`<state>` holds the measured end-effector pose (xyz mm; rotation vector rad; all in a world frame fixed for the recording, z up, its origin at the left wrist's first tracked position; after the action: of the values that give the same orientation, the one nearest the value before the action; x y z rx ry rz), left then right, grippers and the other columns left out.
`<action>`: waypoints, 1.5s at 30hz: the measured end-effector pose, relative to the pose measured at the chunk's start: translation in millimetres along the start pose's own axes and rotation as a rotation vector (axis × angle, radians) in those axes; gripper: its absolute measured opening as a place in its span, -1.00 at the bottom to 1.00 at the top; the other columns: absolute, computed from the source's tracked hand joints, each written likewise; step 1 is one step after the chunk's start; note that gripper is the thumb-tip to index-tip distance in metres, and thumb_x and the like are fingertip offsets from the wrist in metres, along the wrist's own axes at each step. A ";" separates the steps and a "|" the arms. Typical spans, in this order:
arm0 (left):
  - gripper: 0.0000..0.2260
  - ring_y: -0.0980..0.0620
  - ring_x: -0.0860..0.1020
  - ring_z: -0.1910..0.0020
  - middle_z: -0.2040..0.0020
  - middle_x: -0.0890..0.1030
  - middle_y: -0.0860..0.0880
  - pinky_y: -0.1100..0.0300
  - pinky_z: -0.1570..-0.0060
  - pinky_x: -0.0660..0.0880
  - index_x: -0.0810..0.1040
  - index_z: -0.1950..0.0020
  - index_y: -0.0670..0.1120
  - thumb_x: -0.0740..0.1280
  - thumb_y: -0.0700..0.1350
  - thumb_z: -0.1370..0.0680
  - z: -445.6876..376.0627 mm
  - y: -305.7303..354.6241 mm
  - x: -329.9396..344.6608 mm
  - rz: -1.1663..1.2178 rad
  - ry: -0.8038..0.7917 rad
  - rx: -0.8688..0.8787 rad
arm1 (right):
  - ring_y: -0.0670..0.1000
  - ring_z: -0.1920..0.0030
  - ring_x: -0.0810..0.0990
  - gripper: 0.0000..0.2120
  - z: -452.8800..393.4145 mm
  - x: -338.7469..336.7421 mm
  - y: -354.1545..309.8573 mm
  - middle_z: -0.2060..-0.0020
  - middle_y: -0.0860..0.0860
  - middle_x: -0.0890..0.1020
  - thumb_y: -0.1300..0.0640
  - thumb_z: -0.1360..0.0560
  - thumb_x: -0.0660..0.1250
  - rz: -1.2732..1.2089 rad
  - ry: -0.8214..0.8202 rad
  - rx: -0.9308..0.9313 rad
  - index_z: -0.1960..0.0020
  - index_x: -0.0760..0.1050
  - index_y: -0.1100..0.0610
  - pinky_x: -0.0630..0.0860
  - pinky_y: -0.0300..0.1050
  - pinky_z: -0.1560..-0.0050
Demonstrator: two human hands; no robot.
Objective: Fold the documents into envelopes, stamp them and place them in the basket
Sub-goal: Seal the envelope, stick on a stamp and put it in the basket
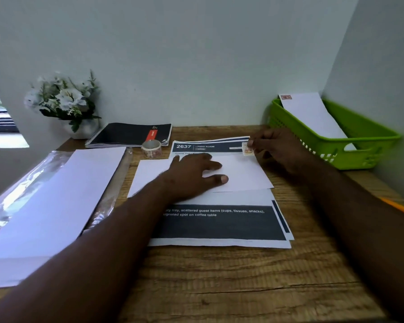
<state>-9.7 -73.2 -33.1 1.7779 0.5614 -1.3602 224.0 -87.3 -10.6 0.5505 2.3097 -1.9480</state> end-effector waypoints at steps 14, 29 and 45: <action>-0.71 0.07 0.43 -0.28 -0.27 0.53 0.04 0.29 -0.21 0.28 0.56 -0.22 0.00 0.38 0.03 -0.52 -25.6 40.8 -4.3 0.091 0.199 0.128 | 0.10 0.26 0.47 -0.96 -9.4 -3.3 21.6 0.26 0.30 0.63 0.18 -0.36 0.51 0.071 -0.004 0.058 0.24 0.67 0.14 0.36 -0.08 0.28; -0.58 0.00 0.39 -0.25 -0.25 0.48 -0.05 0.24 -0.17 0.27 0.31 -0.47 0.11 0.22 0.03 -0.61 -38.0 43.9 21.2 -0.027 0.178 0.187 | -0.13 0.18 0.65 -0.91 -10.8 -6.0 24.7 0.20 -0.03 0.70 0.25 -0.40 0.48 0.129 -0.040 -0.020 0.17 0.67 0.08 0.53 -0.27 0.11; -0.64 -0.07 0.38 -0.19 -0.15 0.45 -0.05 0.16 -0.15 0.28 0.38 -0.43 0.16 0.16 0.02 -0.62 -43.0 39.4 26.9 -0.119 0.178 0.221 | -0.06 0.14 0.66 -0.86 -8.7 -4.1 25.3 0.14 0.05 0.71 0.26 -0.40 0.48 0.193 -0.016 -0.043 0.05 0.67 0.22 0.56 -0.34 0.12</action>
<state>53.4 -64.2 -41.4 2.0881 0.6418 -1.3962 237.3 -76.4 -31.5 0.7220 2.1916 -1.8044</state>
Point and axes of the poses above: each hand's wrist, its own z-axis away from the middle knuckle, its own x-axis out of the palm, y = z × x, the point moved 1 cm from there along -z, towards the middle knuckle
